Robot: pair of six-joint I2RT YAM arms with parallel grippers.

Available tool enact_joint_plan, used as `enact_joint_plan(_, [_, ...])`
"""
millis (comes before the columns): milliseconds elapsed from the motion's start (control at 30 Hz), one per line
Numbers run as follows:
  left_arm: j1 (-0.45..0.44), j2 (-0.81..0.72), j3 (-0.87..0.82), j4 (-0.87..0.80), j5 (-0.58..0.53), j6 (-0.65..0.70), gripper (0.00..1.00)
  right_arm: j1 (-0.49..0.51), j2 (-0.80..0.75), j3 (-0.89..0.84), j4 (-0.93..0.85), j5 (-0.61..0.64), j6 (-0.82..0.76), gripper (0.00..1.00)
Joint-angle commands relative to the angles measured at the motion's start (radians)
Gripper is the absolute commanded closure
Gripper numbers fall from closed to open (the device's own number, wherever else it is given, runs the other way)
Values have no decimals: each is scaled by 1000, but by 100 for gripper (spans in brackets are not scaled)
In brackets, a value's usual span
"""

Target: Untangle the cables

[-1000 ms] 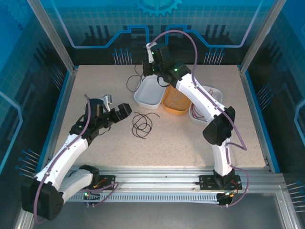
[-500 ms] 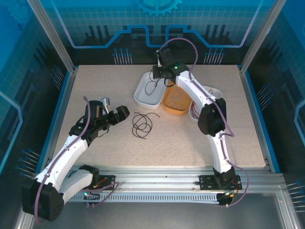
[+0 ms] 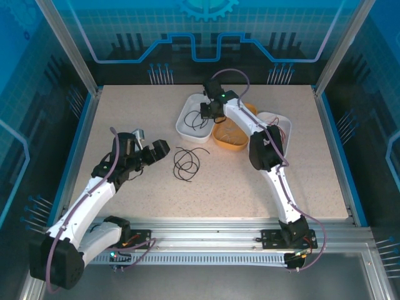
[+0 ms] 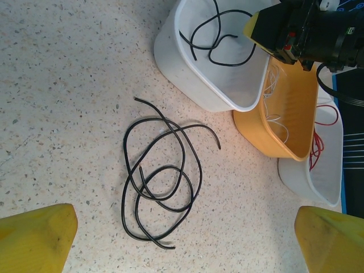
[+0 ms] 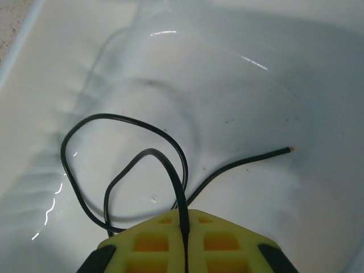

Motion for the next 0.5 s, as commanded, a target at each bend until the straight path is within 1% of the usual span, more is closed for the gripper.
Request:
enact_joint_plan(0, [11, 5, -19, -5, 20, -13, 1, -7, -10, 41, -34, -31, -8, 82])
enact_joint_plan(67, [12, 3, -22, -5, 19, -14, 1, -2, -47, 30, -31, -11, -27, 71])
enact_joint_plan(167, [11, 1, -23, -6, 19, -17, 1, 4, -110, 12, -39, 19, -50, 60])
enact_joint_plan(300, [11, -2, -24, -3, 18, -19, 1, 14, -217, -53, -40, 82, -60, 50])
enact_joint_plan(367, [12, 0, -25, -2, 16, -20, 1, 24, -287, -122, -17, 123, -70, 43])
enact_joint_plan(400, [11, 1, -25, 0, 17, -21, 1, 30, -314, -153, -7, 139, -72, 41])
enact_joint_plan(467, [12, 5, -25, 0, 15, -25, 1, 44, -374, -227, 11, 172, -82, 41])
